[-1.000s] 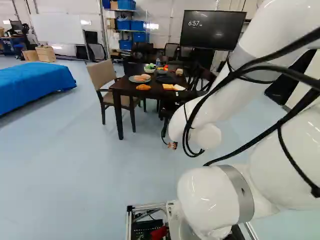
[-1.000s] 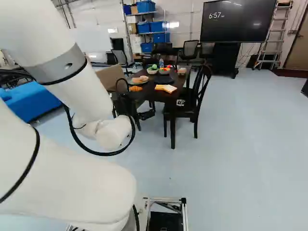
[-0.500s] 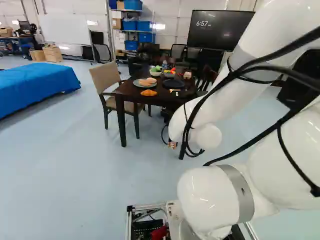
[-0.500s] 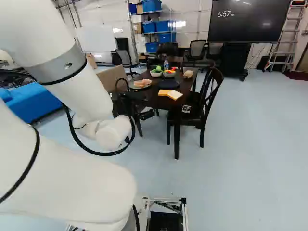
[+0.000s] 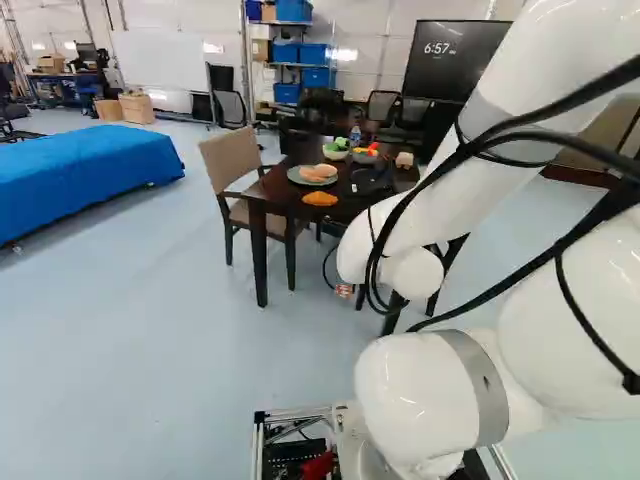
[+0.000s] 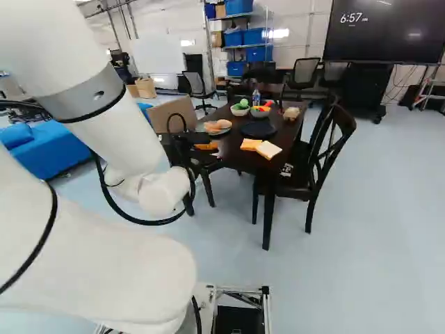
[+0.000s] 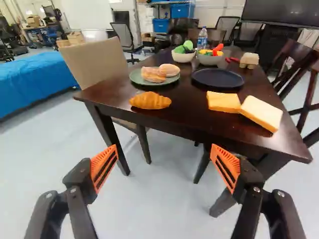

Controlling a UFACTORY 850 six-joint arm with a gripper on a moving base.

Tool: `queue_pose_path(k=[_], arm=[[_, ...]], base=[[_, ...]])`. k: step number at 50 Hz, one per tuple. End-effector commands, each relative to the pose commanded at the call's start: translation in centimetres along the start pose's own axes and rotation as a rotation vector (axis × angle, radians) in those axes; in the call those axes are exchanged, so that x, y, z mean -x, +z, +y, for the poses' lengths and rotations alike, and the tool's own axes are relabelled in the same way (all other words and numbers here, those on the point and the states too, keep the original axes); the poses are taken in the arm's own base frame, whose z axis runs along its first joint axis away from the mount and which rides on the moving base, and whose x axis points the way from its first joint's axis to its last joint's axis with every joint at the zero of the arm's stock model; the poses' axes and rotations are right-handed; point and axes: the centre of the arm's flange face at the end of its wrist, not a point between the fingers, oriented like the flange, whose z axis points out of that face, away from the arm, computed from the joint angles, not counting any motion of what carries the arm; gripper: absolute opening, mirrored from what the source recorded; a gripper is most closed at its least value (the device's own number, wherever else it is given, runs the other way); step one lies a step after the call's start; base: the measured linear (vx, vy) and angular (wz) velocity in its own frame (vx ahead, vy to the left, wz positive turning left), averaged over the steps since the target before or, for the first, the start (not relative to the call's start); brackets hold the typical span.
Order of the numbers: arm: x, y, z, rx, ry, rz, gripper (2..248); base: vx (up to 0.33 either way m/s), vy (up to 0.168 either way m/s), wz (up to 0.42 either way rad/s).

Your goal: Move the croissant to the empty plate

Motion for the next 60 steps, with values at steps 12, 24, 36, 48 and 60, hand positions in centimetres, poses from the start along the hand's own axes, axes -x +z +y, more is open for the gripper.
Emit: queue_pose_path(k=[12, 24, 36, 48, 60], arm=[[0.0, 0.0, 0.0, 0.0, 0.0, 0.0, 247], [0.0, 0.0, 0.0, 0.0, 0.0, 0.0, 247], [0.0, 0.0, 0.0, 0.0, 0.0, 0.0, 247], [0.0, 0.0, 0.0, 0.0, 0.0, 0.0, 247], [0.0, 0.0, 0.0, 0.0, 0.0, 0.0, 247]], base=[[0.255, 0.008, 0.011], [0.258, 0.004, -0.006], [0.24, 0.054, -0.042], [0.202, 0.087, -0.157], [0.176, -0.031, -0.273]])
